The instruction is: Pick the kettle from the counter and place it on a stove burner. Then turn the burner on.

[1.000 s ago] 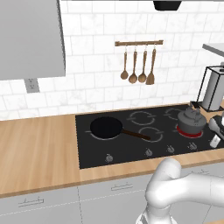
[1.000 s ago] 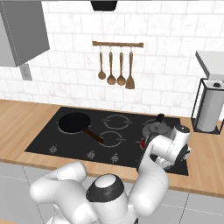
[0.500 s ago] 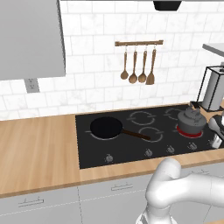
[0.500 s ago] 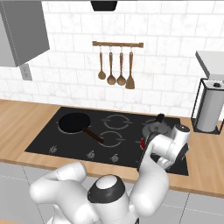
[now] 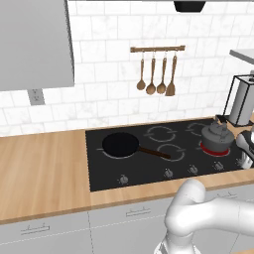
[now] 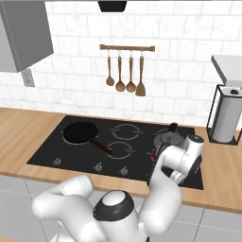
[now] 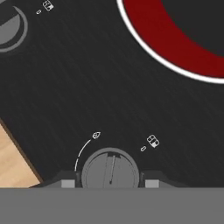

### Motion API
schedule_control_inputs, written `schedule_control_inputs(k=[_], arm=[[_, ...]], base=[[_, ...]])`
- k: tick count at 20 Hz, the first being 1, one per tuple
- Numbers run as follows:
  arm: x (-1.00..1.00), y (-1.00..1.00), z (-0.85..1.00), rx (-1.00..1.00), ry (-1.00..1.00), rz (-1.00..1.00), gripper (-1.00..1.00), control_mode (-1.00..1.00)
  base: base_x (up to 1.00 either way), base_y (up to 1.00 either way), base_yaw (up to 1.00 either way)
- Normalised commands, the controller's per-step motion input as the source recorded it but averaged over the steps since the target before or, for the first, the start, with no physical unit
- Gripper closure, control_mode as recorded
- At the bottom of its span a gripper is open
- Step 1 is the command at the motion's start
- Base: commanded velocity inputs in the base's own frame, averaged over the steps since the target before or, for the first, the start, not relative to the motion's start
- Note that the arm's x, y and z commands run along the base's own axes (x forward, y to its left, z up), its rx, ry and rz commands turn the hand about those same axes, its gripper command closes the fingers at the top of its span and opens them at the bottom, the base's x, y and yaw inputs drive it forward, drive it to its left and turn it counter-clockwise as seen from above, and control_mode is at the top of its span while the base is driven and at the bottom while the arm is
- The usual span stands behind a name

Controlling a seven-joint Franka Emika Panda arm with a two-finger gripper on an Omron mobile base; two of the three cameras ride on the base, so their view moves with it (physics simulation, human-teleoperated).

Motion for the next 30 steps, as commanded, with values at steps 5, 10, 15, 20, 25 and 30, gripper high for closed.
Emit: schedule_control_inputs(k=[5,10,15,20,25,30], arm=[[0.00,0.11,0.00,0.00,0.00,0.14,1.00,-1.00],[0.03,0.00,0.00,0.00,0.00,0.06,-1.00,-1.00],[0.01,0.00,0.00,0.00,0.00,0.04,-1.00,-1.00],[0.00,0.01,0.05,0.00,-0.02,0.02,-1.00,-1.00],[0.00,0.00,0.07,0.00,-0.07,0.04,-1.00,-1.00],[0.00,0.01,0.18,0.00,-0.11,0.04,-1.00,-1.00]], base=[[0.00,0.00,0.00],[0.00,0.00,0.00],[0.00,0.00,0.00],[0.00,0.00,0.00],[0.00,0.00,0.00],[0.00,0.00,0.00]])
